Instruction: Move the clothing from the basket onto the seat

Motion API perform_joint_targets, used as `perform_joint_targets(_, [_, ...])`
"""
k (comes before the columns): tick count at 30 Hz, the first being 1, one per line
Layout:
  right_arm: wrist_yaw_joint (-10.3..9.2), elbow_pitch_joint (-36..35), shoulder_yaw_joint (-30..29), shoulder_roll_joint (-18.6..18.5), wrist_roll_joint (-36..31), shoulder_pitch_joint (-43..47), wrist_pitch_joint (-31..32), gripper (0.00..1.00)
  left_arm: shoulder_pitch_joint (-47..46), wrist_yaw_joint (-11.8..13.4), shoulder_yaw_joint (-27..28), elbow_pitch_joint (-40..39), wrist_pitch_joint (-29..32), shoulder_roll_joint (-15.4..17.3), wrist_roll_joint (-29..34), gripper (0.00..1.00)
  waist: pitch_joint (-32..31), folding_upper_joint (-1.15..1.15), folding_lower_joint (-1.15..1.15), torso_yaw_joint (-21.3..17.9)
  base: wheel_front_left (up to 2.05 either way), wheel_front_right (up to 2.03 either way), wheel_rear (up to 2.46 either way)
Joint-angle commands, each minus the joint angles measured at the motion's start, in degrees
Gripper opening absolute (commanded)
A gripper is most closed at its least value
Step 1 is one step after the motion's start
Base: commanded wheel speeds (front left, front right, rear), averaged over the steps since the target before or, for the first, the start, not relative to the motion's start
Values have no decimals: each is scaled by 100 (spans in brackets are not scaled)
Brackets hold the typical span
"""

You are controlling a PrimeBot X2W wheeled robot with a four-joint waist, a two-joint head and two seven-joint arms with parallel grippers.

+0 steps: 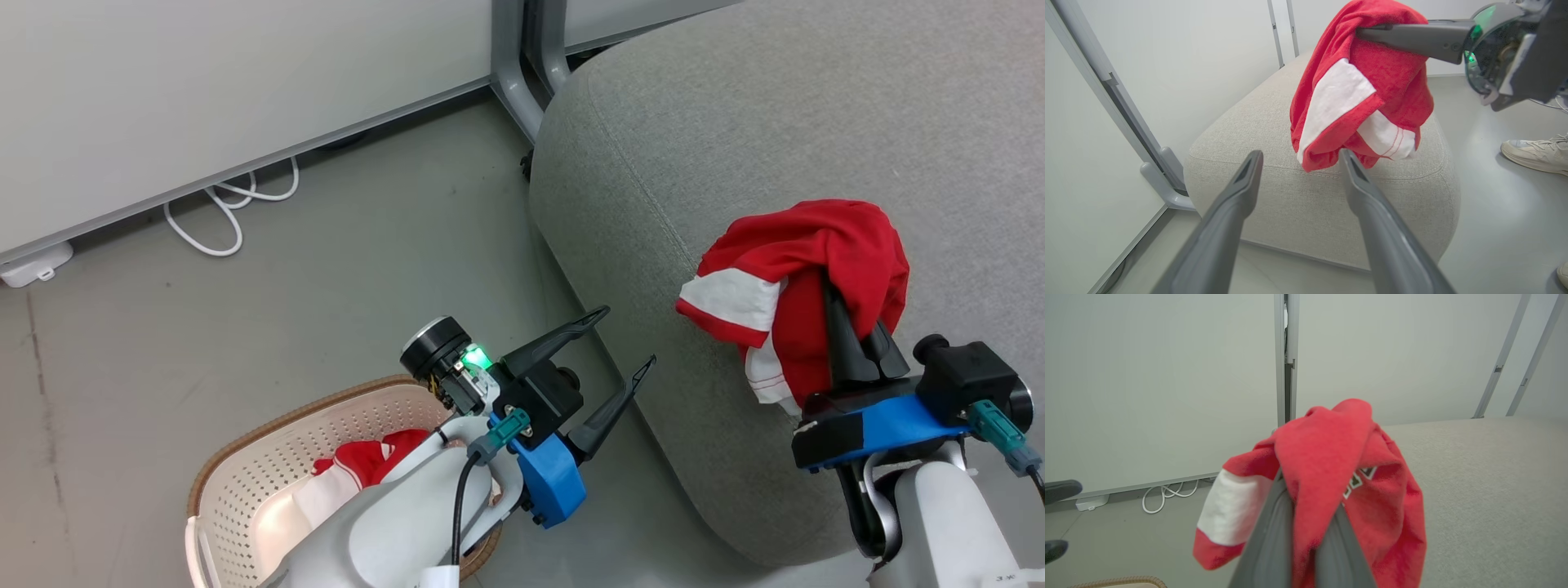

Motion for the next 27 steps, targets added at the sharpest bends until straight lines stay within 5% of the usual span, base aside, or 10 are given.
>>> perform_joint_targets(1, [3,-46,-6,-8,-1,53,-24,0,51,-6,30,-19,-15,14,17,100,23,0,0,-58,0,0,0])
perform_joint_targets(18, [3,-216,-90,-8,94,-170,-24,0,-135,-31,34,-101,-15,80,107,100,285,0,0,-153,0,0,0])
perform_joint_targets(27, [3,-504,-552,-8,-21,-1419,-24,0,-512,-8,65,-261,48,346,228,100,1114,0,0,-82,0,0,0])
